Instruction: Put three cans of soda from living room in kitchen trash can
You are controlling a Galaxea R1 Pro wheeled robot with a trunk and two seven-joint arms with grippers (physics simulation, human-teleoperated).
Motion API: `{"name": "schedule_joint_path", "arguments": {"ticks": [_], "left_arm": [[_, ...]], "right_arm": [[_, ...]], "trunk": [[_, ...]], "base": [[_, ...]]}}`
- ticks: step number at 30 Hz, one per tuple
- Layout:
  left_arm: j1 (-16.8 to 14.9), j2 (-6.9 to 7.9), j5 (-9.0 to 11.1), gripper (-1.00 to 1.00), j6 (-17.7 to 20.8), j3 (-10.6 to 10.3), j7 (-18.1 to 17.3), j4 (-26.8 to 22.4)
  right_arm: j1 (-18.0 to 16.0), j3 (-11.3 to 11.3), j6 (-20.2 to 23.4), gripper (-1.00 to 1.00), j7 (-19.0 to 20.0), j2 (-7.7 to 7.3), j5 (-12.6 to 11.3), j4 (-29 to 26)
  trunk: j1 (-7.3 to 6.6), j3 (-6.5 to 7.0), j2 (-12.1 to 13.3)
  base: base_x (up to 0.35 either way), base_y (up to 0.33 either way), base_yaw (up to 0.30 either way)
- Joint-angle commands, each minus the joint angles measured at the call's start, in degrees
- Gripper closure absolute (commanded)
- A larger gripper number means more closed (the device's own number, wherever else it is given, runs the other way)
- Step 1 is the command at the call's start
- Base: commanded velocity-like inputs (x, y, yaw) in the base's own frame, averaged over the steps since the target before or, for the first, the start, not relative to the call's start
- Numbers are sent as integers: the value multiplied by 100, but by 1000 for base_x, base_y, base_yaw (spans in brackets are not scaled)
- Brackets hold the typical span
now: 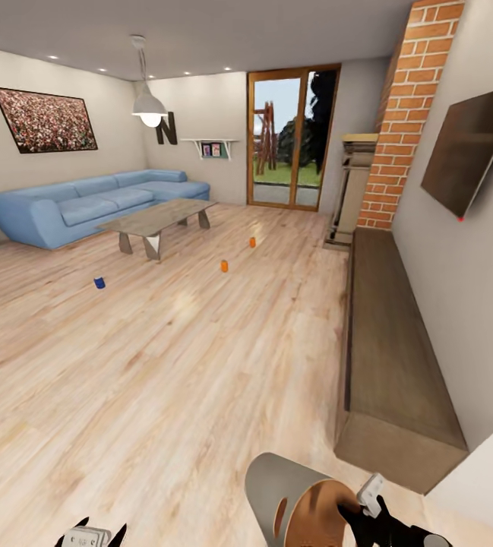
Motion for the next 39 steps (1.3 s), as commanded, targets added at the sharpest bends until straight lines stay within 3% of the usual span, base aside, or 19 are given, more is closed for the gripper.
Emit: {"name": "schedule_joint_path", "arguments": {"ticks": [1, 9, 12, 15, 19, 22, 24, 28, 34, 39], "left_arm": [[-1, 3, 4, -100, 3, 8, 0, 0], [-6, 2, 9, -100, 60, 22, 7, 155], [-7, 5, 44, -100, 274, 22, 8, 125], [-10, 11, 64, -100, 693, 23, 10, -298], [-9, 11, 71, -100, 1560, 28, 15, -1289], [-8, 6, 60, -100, 2053, 29, 17, -1939], [-10, -9, 40, -100, 2411, 15, 21, -2416], [-15, -13, 26, -100, 2782, -3, 25, -2917], [-15, 0, 65, -100, 2912, 35, 1, -2946], [-8, 13, 221, -100, 2877, 47, -14, -2809]], "right_arm": [[-2, -18, -7, 100, 4, -2, -43, -48], [-8, -43, 2, 100, 11, 5, -101, -313], [-10, -44, 6, 100, 24, 36, -110, -660], [-10, -36, 11, 100, 40, 68, -114, -1236], [-11, -26, 239, 100, 55, 151, -115, -1970], [-11, -31, 686, 100, 88, 197, -117, -2638], [-11, -44, 1145, 100, 208, 216, -122, -3395], [-7, -53, 1521, 100, 428, 227, -128, -4173], [-3, -54, 1695, 100, 504, 236, -128, -4448], [-2, -73, 1749, 100, 519, 227, -120, -4495]], "trunk": [[0, 0, 0], [0, 0, 0], [0, 0, 0], [0, 0, 0], [0, 0, 0], [0, 0, 0], [0, 0, 0], [0, 0, 0], [0, 0, 0], [0, 0, 0]], "base": [[161, 230, 18], [170, 210, 6], [136, 124, 1], [50, 46, 0], [16, 14, 0], [5, 4, 0], [2, 2, 0], [55, 2, 0], [235, 75, 0], [274, 158, 0]]}}
